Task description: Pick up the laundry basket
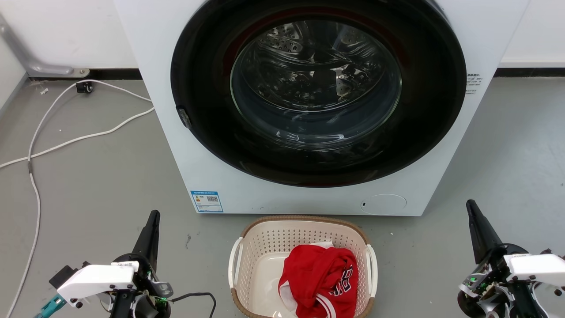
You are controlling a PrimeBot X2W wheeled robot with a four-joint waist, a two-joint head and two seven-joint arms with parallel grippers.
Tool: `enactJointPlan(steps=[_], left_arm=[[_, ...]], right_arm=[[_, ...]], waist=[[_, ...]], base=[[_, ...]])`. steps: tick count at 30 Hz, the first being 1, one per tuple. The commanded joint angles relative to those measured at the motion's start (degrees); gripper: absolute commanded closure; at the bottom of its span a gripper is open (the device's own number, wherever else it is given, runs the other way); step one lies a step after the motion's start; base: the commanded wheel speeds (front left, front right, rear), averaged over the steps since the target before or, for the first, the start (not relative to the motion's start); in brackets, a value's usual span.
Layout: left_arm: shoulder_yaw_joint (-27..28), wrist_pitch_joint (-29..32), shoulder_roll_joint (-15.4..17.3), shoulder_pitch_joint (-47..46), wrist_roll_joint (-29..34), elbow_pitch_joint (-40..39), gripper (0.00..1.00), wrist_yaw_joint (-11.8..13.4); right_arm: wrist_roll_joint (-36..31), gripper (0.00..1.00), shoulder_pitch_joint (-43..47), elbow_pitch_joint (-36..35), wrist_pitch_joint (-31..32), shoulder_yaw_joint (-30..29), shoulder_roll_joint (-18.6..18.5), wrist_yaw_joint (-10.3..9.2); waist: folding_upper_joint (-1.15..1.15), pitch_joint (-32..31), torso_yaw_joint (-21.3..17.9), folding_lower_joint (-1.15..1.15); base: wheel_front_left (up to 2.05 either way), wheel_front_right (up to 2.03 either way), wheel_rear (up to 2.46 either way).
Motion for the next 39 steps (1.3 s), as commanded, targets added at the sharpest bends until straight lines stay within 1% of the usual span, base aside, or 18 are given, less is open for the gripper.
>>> enactJointPlan(steps=[1, 23, 24, 26, 33, 39], left_arm=[[0.21, 0.10, -0.11, -0.54, 0.12, 0.09, 1.00, -0.18], [0.56, 0.45, -0.35, -0.59, 0.55, 0.11, 1.00, -0.18], [0.45, 0.24, -0.32, -0.02, 0.19, 0.02, 0.00, 0.00], [0.36, 0.19, -0.50, 0.49, 0.10, 0.84, 0.00, 0.04], [-2.35, -1.81, -0.55, -0.51, 0.79, 0.29, 0.00, 0.03], [-3.80, -3.39, -0.60, -1.01, 4.47, -0.60, 0.00, 0.01]], right_arm=[[-0.21, 1.00, -0.90, 0.07, 0.15, -0.11, 0.20, 0.17], [-0.42, 1.00, -0.85, 0.08, 0.27, -0.32, 0.36, 0.17], [-0.20, 0.00, -0.11, 0.00, 0.23, -0.23, 0.15, 0.00], [-0.20, 0.00, 0.49, 0.71, 0.20, -0.15, 0.20, 0.00], [-1.96, 0.00, 1.48, -1.28, -1.84, 1.54, 0.24, 0.01], [-7.17, 0.00, 2.01, -2.71, -3.48, 1.97, 0.27, 0.02]], waist=[[0.00, 0.00, 0.00, 0.00], [0.00, 0.00, 0.00, 0.00], [0.00, 0.00, 0.00, 0.00], [0.00, -0.01, 0.00, 0.00], [0.00, -0.04, 0.01, 0.00], [0.00, -0.07, 0.06, 0.00]], base=[[0.00, 0.00, 0.00], [0.00, 0.00, 0.00], [0.00, 0.00, 0.00], [0.00, 0.00, 0.00], [0.00, 0.00, 0.00], [0.00, 0.00, 0.00]])
